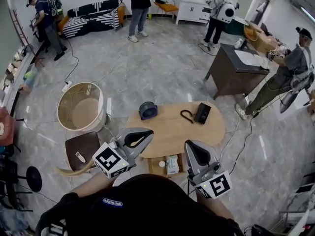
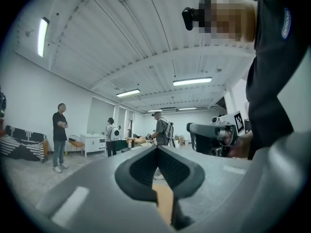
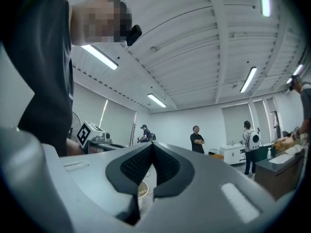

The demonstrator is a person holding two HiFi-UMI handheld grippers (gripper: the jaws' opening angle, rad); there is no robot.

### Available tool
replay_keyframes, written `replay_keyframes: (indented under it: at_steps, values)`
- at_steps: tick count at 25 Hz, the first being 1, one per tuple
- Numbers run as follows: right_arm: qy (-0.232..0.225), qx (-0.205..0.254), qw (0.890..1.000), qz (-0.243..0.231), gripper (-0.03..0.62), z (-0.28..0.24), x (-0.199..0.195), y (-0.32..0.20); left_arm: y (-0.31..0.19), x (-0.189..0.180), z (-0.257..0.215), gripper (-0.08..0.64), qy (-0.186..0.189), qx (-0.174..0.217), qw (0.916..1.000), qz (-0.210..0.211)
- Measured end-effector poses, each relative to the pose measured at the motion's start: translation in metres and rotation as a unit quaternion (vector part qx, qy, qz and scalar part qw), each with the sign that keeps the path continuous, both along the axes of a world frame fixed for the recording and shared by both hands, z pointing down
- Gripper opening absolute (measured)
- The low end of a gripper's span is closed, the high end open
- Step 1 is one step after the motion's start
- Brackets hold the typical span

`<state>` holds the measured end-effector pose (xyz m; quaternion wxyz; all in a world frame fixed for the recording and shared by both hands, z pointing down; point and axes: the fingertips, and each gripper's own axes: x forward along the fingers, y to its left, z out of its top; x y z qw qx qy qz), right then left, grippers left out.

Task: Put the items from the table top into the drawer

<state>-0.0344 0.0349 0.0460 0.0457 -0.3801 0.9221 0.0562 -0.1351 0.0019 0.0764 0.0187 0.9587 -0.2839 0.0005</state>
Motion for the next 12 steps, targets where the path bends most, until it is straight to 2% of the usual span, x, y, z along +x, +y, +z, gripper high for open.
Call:
replay_keyframes:
  at_steps: [6,12]
  values:
    - [-0.023,-0.019,1.0,-0.005,0.029,0.005,0.003,-0.001,0.006,0.003,0.003,0.002,-0.003,0.002,1.0,0.009]
    - [-0.017,-0.037,0.999,0.008,0.029,0.014,0.016,-0.001,0.007,0.012,0.008,0.002,0.001,-0.005,0.9998,0.018]
